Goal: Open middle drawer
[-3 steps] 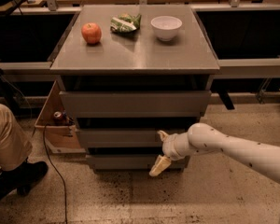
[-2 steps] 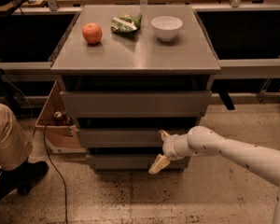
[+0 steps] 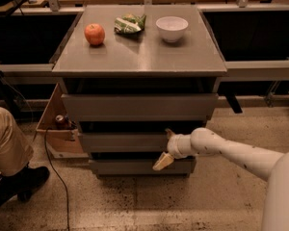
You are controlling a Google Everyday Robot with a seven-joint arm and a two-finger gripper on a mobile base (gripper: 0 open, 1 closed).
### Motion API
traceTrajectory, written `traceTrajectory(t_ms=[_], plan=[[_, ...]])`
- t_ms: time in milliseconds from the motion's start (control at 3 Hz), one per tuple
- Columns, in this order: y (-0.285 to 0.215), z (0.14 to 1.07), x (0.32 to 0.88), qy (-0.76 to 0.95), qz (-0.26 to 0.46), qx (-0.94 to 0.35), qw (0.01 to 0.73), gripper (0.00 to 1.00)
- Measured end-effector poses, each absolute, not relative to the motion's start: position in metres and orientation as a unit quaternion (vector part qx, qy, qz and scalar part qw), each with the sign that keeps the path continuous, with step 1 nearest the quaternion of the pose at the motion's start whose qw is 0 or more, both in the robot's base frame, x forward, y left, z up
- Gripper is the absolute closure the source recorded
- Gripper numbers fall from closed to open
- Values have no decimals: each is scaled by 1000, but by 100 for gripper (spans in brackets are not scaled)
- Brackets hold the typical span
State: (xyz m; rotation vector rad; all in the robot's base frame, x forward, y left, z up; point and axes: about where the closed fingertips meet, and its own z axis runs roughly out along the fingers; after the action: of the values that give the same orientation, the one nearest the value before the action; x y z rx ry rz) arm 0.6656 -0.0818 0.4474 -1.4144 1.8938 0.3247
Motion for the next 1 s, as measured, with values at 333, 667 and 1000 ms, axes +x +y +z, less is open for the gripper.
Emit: traceTrajectory(t_ms=[333, 667, 1000], plan=[[-89, 448, 687, 739, 108, -548, 377, 0], [-90, 440, 705, 741, 104, -547, 376, 0], [-86, 427, 712, 742, 110, -549, 369, 0]])
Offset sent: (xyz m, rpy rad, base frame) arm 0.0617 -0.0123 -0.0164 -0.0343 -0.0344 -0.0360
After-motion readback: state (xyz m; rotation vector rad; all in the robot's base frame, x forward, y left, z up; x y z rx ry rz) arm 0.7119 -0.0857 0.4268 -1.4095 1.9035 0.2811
